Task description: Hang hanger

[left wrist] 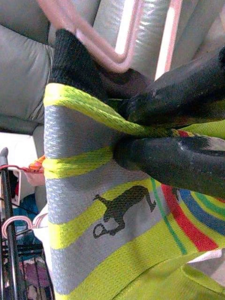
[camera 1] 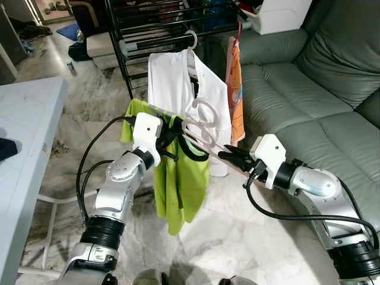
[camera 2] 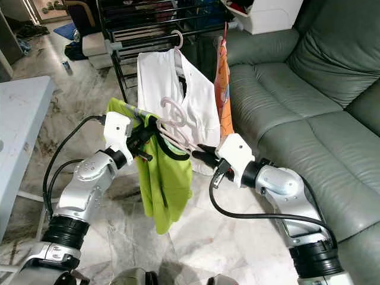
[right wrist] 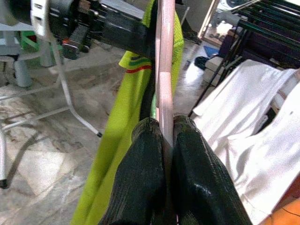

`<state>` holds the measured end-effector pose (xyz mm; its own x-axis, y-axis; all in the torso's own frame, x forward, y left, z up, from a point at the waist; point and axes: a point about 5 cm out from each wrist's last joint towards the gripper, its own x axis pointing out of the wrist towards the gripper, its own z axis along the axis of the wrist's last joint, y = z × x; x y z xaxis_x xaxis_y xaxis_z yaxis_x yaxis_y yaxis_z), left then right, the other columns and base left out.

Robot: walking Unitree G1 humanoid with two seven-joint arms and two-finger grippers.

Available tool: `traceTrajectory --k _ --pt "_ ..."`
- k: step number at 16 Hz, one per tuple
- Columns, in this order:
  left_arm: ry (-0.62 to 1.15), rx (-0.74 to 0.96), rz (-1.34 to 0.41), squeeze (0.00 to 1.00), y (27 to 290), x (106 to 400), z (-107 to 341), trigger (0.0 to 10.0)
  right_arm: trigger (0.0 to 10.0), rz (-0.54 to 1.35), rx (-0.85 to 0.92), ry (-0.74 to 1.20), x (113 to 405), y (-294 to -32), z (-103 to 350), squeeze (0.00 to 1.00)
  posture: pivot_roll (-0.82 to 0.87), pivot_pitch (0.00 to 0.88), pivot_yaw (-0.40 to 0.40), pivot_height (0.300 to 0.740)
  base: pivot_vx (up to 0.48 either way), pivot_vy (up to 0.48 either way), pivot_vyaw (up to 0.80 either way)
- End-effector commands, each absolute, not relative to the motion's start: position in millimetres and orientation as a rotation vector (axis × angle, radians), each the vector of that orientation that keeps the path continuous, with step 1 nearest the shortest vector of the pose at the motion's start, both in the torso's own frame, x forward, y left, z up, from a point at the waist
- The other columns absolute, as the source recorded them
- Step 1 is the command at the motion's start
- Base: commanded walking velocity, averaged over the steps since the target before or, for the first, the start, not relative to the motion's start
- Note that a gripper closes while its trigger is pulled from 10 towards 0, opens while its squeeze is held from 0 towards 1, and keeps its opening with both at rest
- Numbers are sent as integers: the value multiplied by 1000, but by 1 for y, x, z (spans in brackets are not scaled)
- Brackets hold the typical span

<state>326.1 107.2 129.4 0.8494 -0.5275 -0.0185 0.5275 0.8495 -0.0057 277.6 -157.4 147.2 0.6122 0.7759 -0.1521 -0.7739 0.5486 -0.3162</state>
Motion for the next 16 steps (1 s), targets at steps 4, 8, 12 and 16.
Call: traceTrajectory --k 4,8,12,16 --pt "-15 35 -557 0 109 329 137 0 10000 822 -419 23 288 -164 144 0 -46 0 19 740 0 0 0" --pt "-45 25 -559 0 106 330 145 0 10000 716 -330 107 292 -168 127 0 -41 0 19 740 0 0 0" --pt "-68 -8 -603 0 92 327 151 0 10000 530 -166 107 310 -168 125 0 -39 0 19 740 0 0 0" --pt "-83 -35 -673 0 73 321 155 0 10000 338 47 57 328 -175 136 0 -36 0 13 740 0 0 0"
